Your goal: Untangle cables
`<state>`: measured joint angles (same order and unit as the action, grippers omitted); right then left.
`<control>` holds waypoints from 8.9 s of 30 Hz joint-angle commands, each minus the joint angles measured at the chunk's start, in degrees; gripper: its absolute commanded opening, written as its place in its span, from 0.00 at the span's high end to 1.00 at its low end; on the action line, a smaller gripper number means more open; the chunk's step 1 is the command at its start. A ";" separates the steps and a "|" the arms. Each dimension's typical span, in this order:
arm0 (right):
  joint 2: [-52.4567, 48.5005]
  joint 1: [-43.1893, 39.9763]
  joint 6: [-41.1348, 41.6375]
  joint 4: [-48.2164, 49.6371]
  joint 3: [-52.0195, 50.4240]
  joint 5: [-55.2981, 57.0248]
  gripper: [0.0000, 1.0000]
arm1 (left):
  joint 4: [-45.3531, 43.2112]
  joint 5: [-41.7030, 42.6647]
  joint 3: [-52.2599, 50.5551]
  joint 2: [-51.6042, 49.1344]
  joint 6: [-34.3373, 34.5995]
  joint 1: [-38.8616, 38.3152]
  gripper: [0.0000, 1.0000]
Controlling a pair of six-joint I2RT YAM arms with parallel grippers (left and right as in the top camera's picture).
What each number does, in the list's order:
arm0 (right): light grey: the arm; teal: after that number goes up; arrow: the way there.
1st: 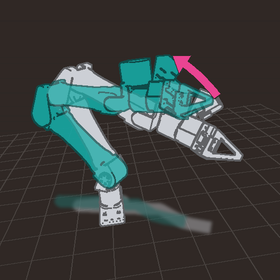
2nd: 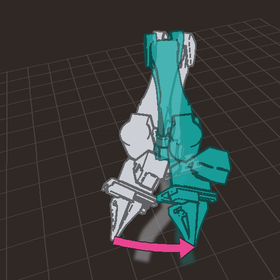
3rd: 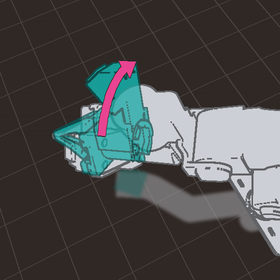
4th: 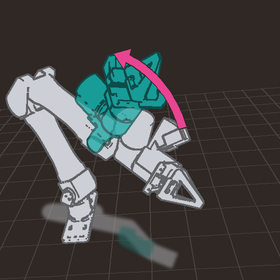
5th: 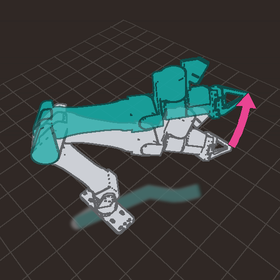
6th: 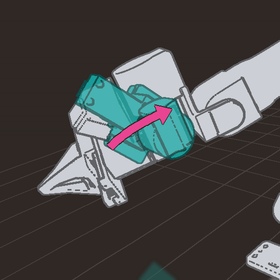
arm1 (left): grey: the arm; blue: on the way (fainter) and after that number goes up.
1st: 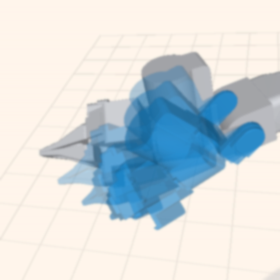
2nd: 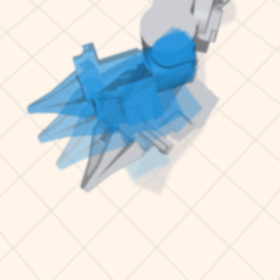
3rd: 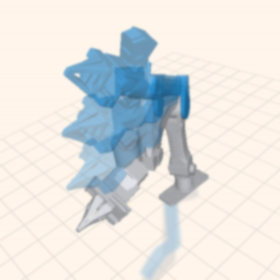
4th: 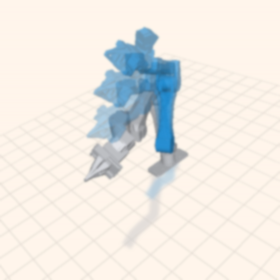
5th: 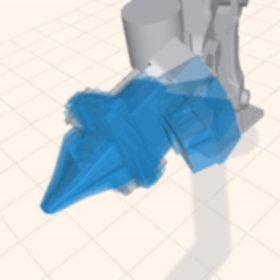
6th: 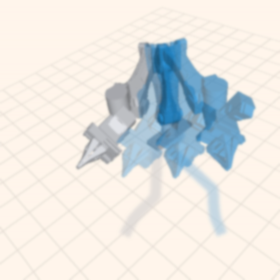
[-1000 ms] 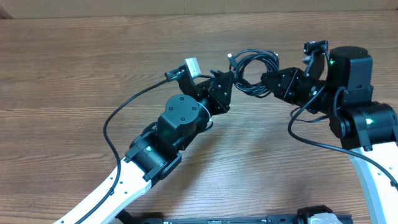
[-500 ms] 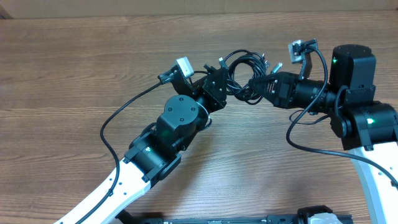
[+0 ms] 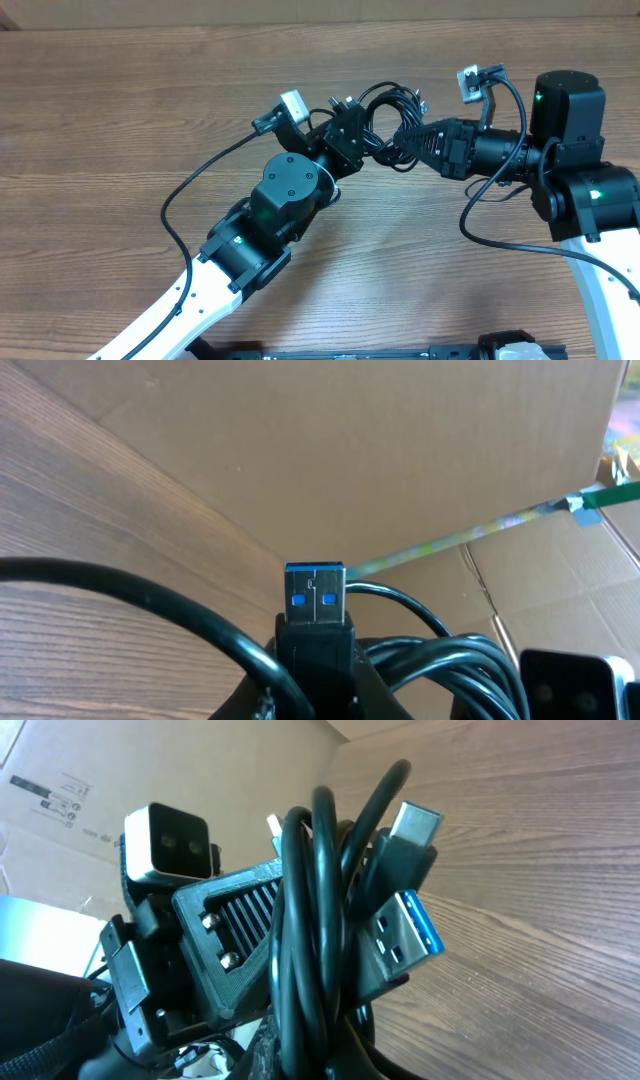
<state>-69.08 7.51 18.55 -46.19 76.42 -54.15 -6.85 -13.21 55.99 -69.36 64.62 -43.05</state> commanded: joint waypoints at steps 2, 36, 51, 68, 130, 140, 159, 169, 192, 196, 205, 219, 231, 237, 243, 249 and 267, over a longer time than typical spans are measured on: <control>0.70 0.42 -1.03 1.11 0.68 -4.07 0.96 | 0.63 -1.79 0.42 0.04 -4.42 0.04 0.62; 0.70 0.42 -2.93 -6.62 0.68 7.58 0.96 | 19.74 26.77 0.42 9.42 -87.19 0.04 0.05; 0.70 0.42 -16.81 -9.70 0.68 -0.17 0.96 | 19.69 33.05 0.42 7.89 -99.60 -0.07 0.17; 0.70 0.42 -19.76 -10.40 0.68 -1.70 0.96 | 19.69 37.97 0.42 6.80 -99.58 -0.07 0.26; 0.70 0.42 -29.38 -12.46 0.68 -11.08 0.96 | 21.59 37.03 0.42 6.78 -96.30 -0.07 0.96; 0.70 0.42 -29.09 -12.44 0.68 -6.99 0.74 | 19.80 37.29 0.42 6.78 -92.80 -0.07 0.96; 0.70 0.42 -19.28 -12.26 0.68 7.23 0.00 | 18.82 29.07 0.42 6.80 -81.18 -0.09 0.96; 0.70 0.42 -10.62 -12.61 0.68 18.12 0.00 | 18.47 23.71 0.42 6.80 -77.18 -0.09 0.96; 0.26 0.42 -10.38 -15.08 0.68 27.17 0.10 | 5.81 38.75 0.42 7.56 -75.93 -0.09 0.96; -0.17 0.42 -10.36 -15.10 0.68 27.08 0.19 | 4.55 38.71 0.42 8.11 -75.95 -0.04 0.96; -0.22 0.42 -10.38 -15.10 0.68 24.52 0.19 | 4.85 37.90 0.42 8.15 -75.95 0.00 0.96; -0.22 0.42 -9.31 -15.61 0.68 24.52 0.12 | 19.71 15.26 0.42 7.58 -73.31 0.00 0.96; -0.22 0.42 -7.82 -16.15 0.68 24.50 0.11 | 30.47 2.21 0.42 4.44 -60.83 0.00 0.96; -0.22 0.42 -7.82 -16.15 0.68 24.50 0.07 | 35.15 2.12 0.42 1.18 -56.63 0.00 0.93; -0.22 0.42 -7.82 -16.17 0.68 24.50 0.06 | 37.99 2.10 0.42 -1.64 -52.52 0.00 0.76; -0.22 0.42 -7.82 -16.17 0.68 24.52 0.03 | 38.42 2.05 0.42 -1.88 -50.84 0.00 0.13; -0.22 0.42 -7.82 -16.70 0.68 24.52 0.00 | 42.66 -3.21 0.42 -1.88 -47.41 0.00 0.00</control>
<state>-69.08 7.70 10.55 -62.72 76.40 -29.43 35.44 -15.29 56.27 -71.16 16.01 -42.76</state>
